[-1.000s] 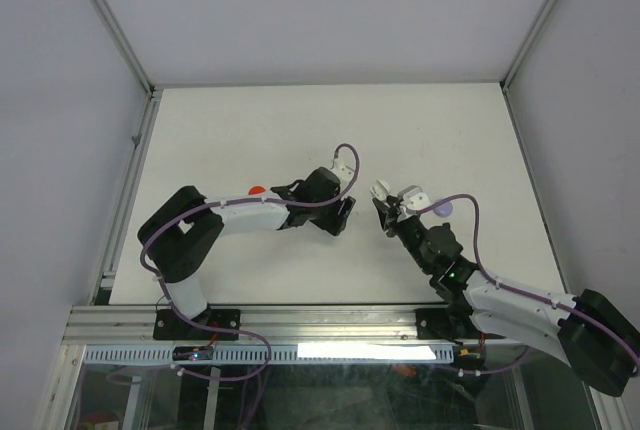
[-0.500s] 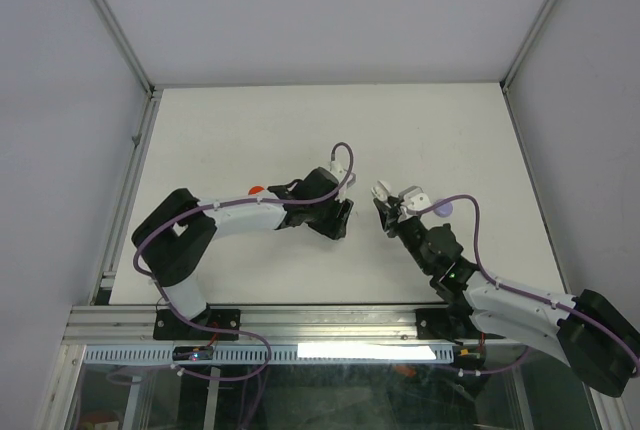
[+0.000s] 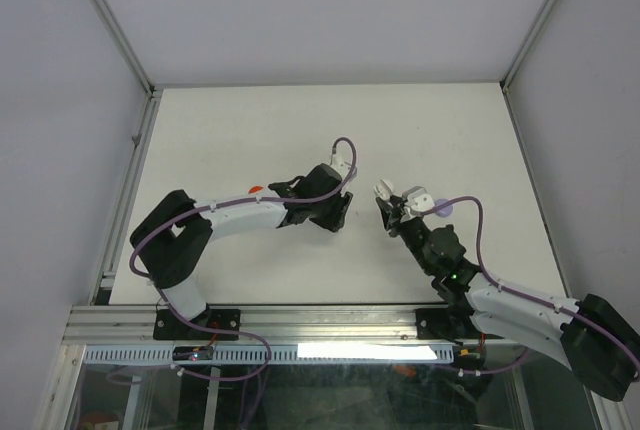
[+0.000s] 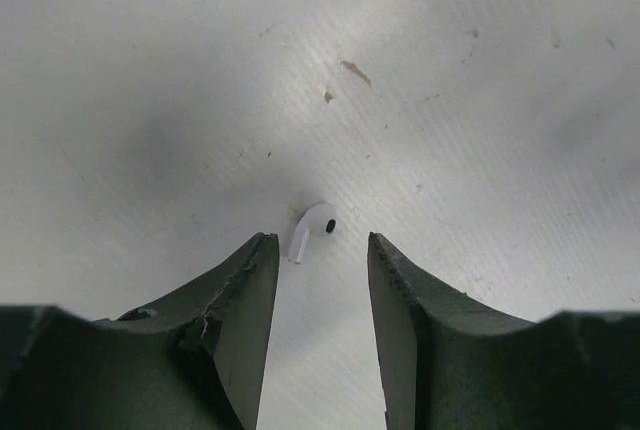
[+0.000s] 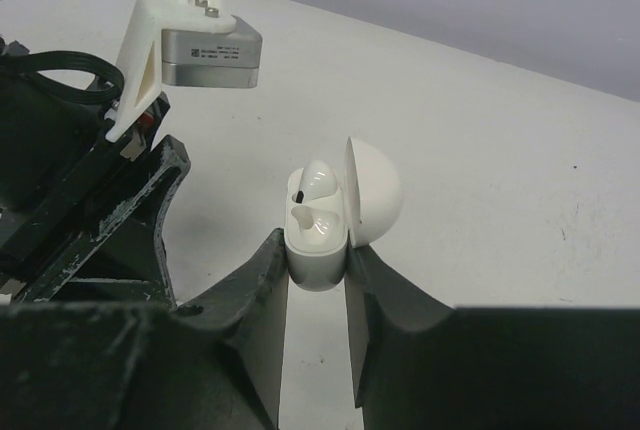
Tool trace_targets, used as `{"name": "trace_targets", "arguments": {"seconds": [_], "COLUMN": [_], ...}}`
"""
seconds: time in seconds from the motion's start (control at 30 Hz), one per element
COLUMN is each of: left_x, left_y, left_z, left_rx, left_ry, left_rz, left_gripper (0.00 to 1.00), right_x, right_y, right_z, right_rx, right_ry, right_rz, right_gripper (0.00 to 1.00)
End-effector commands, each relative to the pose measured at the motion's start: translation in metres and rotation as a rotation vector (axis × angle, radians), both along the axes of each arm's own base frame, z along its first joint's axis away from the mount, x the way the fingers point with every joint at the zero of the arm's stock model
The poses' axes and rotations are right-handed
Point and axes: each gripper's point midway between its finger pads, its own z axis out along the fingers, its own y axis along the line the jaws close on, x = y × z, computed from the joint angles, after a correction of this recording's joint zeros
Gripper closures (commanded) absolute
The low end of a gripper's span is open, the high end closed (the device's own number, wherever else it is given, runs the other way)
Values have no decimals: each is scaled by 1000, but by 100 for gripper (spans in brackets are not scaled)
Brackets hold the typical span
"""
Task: Insert the wireless bluetooth earbuds into the charging case
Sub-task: Pick up the earbud from the center of the board.
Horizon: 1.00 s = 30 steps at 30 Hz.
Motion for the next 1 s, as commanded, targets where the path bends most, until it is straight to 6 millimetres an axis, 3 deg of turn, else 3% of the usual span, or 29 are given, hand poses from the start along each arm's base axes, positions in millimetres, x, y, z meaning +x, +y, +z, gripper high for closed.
{"name": "trace_targets", "arguments": {"seconds": [0.0, 0.97], "left_x": [15, 14], "left_y": [-18, -21], "left_z": [19, -11], "left_rx": [10, 204], "left_ry": [-104, -107], "left_rz": [-46, -117], "left_gripper": [59, 74], "right_x": [3, 2], "right_y": [-7, -10], "right_z": [14, 13], "right_rx": [53, 62], "right_ry": [-34, -31], "right_rz": [-38, -43], "right_gripper": [87, 87]}}
